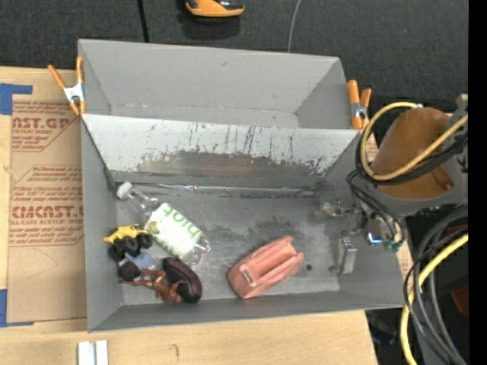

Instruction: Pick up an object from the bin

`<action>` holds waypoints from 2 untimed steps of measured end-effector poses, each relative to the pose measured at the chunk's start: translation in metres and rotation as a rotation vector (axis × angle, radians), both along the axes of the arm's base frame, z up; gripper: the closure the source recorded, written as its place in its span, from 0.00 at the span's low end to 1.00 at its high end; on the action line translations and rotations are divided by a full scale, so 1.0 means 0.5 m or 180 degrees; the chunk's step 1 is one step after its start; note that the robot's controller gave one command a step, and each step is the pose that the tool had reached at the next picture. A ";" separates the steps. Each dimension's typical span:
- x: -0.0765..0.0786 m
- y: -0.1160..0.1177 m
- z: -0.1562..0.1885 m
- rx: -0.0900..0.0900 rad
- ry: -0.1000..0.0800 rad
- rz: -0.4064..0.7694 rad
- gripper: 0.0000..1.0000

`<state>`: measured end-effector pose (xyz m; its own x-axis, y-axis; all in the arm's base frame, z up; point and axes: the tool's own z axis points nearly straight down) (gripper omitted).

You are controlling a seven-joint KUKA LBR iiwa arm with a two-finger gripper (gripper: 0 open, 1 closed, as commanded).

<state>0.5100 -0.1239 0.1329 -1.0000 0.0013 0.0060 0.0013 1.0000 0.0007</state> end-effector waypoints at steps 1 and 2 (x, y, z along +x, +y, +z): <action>0.003 0.001 0.009 -0.0003 -0.0021 0.0005 0.00; 0.024 0.104 -0.065 -0.0003 -0.0027 0.0414 0.00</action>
Offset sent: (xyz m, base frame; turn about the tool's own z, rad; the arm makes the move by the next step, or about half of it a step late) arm 0.0198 0.0950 -0.0629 -0.2377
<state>0.5222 -0.0718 0.1004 -0.9917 -0.1285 -0.0022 -0.1285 0.9917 -0.0009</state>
